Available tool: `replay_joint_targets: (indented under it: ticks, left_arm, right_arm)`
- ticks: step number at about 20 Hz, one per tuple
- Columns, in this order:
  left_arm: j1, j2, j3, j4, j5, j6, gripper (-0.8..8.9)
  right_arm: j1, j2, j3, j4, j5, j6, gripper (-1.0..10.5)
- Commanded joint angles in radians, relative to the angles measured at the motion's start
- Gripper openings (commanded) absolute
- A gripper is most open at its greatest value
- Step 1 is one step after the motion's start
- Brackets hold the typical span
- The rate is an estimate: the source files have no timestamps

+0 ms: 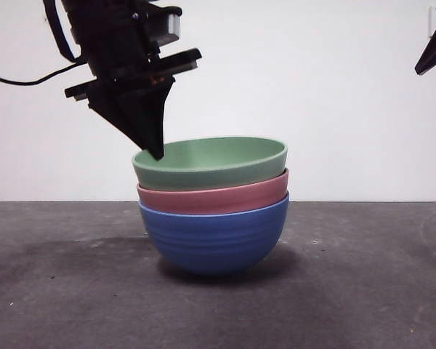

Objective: Pick up the green bowl on the top,put the green bowl on the left,pick up the red bowl in the middle,put the red bowl on the right

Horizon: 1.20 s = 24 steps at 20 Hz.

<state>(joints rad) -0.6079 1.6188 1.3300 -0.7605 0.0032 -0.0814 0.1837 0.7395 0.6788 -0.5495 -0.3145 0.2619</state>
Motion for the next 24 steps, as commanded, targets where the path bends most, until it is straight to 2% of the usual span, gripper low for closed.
replay_joint_targets:
  ticks: [1, 7, 11, 14, 18, 21, 24]
  left_arm:
    - [0.0, 0.006, 0.029, -0.01, 0.006, 0.005, -0.09]
    - [0.007, -0.002, 0.113, -0.074, 0.03, 0.008, -0.09]
    - [0.042, -0.067, 0.175, -0.159, 0.023, 0.037, -0.09]
    - [0.116, -0.156, 0.175, -0.246, 0.018, 0.077, -0.09]
    - [0.275, -0.232, 0.163, -0.324, 0.026, 0.109, -0.09]
    - [0.354, -0.239, 0.074, -0.299, 0.032, 0.112, -0.09]
    - [0.402, -0.238, -0.068, -0.182, 0.045, 0.1, -0.09]
  right_arm:
    - [0.002, 0.0, 0.003, -0.002, 0.0, -0.006, 2.5]
    - [0.002, 0.0, 0.003, -0.008, 0.0, -0.006, 2.5]
    - [0.002, 0.0, 0.003, -0.009, 0.0, -0.006, 2.5]
    - [0.002, 0.0, 0.003, -0.009, 0.0, -0.006, 2.5]
    - [0.002, 0.0, 0.003, -0.009, 0.0, -0.006, 2.5]
    - [0.002, 0.0, 0.003, -0.008, 0.001, -0.006, 2.5]
    - [0.002, 0.0, 0.003, -0.007, 0.002, -0.006, 2.5]
